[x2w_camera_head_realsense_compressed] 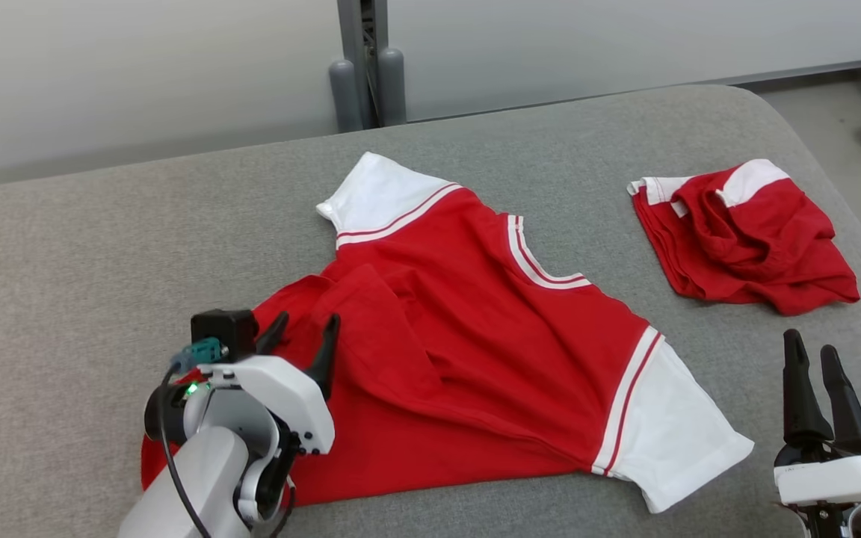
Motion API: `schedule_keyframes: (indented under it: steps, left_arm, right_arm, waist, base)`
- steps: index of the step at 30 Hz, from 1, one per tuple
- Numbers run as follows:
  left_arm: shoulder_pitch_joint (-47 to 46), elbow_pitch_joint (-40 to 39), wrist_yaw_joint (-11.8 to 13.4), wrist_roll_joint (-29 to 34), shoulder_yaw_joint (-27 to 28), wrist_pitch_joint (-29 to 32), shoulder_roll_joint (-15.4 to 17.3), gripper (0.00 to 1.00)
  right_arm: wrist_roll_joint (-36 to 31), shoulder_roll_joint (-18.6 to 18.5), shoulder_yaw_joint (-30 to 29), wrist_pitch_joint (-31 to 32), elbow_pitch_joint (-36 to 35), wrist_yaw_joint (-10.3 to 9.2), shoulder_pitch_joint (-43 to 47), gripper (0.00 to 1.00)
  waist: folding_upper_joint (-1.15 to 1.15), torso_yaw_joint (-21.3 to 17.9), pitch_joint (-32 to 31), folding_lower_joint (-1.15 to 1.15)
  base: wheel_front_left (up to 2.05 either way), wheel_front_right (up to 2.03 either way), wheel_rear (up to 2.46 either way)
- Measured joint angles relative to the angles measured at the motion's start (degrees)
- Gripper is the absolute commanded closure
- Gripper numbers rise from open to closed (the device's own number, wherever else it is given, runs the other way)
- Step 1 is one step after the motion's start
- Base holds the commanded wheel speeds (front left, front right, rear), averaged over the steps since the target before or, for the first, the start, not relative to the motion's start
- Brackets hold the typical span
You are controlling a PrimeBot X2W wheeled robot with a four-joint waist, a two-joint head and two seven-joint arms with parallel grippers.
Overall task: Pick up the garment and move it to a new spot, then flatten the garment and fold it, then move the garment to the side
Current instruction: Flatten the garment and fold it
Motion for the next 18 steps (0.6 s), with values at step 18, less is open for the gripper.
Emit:
schedule_keyframes:
  steps: [18]
  left_arm:
    - [-6.55,11.21,-3.42,-0.35,-1.98,0.51,-2.33,0.09]
  right_arm:
    - [-1.7,0.96,0.18,0.01,-1.67,0.0,-0.44,0.0]
  waist:
    - [0.0,-1.39,1.34,0.0]
  base:
    - [0.0,0.0,0.0]
